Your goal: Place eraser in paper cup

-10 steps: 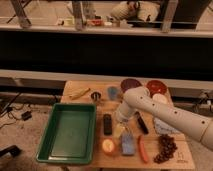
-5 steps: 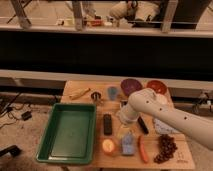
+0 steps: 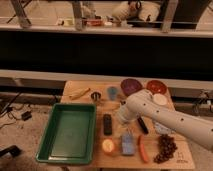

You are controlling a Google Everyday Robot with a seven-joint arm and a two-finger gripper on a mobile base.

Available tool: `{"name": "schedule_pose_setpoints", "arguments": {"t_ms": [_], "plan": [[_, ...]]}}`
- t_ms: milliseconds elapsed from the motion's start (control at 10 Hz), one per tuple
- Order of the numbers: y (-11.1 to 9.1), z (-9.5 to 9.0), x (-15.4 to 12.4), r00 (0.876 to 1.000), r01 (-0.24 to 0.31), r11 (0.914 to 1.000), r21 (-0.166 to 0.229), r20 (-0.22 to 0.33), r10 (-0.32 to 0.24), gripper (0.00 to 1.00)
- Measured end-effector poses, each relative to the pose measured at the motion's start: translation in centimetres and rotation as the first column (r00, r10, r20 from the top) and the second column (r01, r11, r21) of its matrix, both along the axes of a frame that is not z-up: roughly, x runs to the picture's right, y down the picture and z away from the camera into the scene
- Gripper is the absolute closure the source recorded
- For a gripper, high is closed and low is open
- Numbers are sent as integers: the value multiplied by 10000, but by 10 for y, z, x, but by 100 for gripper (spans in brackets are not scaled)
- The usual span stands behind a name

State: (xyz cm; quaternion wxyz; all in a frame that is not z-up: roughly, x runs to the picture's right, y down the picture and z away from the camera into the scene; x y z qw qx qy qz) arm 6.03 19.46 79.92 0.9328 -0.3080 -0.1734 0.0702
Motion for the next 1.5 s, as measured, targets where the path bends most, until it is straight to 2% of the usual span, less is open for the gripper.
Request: {"name": "schedule_pose_setpoints", "arguments": {"t_ms": [800, 1500], "plan": [[2, 35, -36, 9983, 243, 9988, 424, 522, -265, 20], [6, 56, -41, 9974, 638, 9973, 375, 321, -650, 20]]}}
